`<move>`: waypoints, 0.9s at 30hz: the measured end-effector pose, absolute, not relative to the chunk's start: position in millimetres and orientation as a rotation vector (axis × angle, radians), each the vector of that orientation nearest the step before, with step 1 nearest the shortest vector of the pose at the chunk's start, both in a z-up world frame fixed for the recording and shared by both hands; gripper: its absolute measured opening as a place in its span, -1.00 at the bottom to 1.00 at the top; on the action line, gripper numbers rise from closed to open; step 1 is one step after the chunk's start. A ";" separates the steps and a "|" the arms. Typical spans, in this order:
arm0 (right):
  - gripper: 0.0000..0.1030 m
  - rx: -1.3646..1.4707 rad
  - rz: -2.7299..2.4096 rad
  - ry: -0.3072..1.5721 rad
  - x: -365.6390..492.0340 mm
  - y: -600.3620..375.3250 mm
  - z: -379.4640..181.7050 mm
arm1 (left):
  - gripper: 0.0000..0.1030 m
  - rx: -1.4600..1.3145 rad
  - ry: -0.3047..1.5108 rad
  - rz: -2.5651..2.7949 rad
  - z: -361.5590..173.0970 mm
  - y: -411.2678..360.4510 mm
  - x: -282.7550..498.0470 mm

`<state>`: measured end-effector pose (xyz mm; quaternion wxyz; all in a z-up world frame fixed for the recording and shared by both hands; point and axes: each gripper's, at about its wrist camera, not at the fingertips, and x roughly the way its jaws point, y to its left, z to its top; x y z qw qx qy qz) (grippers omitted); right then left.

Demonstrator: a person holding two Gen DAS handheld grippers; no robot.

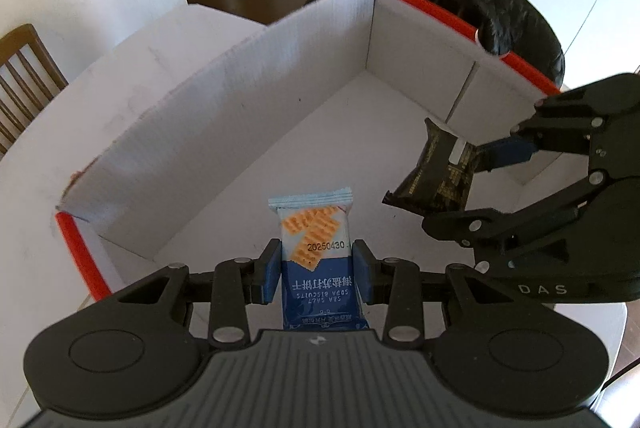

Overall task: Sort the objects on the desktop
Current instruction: 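Lower and release the biscuit packet and dark snack into the red box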

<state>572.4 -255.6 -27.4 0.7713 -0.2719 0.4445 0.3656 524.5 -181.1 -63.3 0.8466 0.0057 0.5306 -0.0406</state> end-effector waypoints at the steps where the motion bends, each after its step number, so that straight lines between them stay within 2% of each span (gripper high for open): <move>1: 0.00 -0.595 0.796 0.969 572.9 -254.9 -28.9 | -0.30 0.011 1.127 -0.085 -65.7 -181.0 525.5; 24: 0.05 -0.633 0.787 1.079 580.5 -258.4 -48.8 | -0.29 -0.008 1.252 -0.078 -93.4 -177.2 526.9; 27: 0.11 -0.634 0.791 1.084 582.0 -258.3 -47.6 | -0.18 -0.016 1.270 -0.089 -94.4 -176.8 528.2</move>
